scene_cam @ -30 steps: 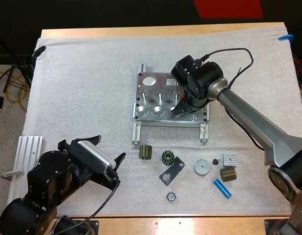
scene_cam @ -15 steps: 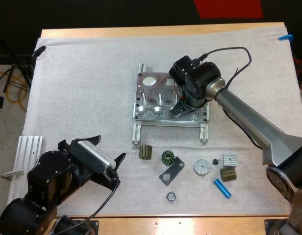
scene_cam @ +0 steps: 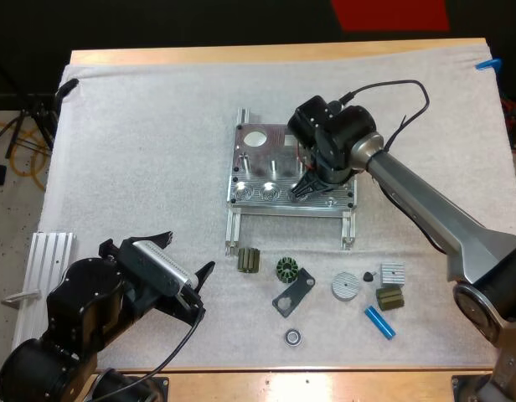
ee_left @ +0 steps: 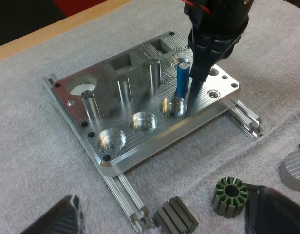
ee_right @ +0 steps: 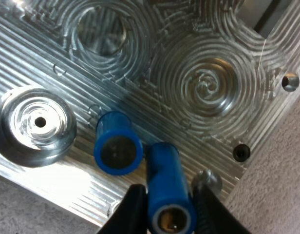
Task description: Load cells from left to right
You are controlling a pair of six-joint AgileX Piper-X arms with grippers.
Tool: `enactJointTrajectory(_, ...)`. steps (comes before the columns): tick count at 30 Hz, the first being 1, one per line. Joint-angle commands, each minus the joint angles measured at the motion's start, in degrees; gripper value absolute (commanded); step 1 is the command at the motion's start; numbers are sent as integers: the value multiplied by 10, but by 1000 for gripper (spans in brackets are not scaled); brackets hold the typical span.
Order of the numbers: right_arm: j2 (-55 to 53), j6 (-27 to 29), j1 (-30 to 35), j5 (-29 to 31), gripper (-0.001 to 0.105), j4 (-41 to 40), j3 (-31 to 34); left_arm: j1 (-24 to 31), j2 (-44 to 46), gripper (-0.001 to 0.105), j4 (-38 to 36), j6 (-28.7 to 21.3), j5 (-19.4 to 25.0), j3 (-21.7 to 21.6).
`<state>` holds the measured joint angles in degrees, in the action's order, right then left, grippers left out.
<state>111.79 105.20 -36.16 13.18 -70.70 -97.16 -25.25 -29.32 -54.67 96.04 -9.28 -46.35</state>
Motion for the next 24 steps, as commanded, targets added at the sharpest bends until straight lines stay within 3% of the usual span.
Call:
enactJointTrajectory(1, 12, 5, 6, 32, 37, -18, -6, 1, 3, 69, 6, 0, 0, -2)
enactJointTrajectory(2, 10, 5, 6, 31, 46, -18, -13, 1, 3, 69, 6, 0, 0, -2)
enactJointTrajectory(5, 4, 5, 6, 26, 58, -18, -24, 1, 3, 69, 6, 0, 0, -2)
enactJointTrajectory(10, -14, 11, 6, 9, 58, -16, -40, 1, 3, 69, 6, 0, 0, -2)
enactJointTrajectory(14, -29, 16, 6, -64, 58, -8, -41, 1, 3, 69, 6, 0, 0, -2)
enactJointTrajectory(24, -26, 3, 6, -91, 58, -17, -40, 1, 3, 69, 6, 0, 0, -2)
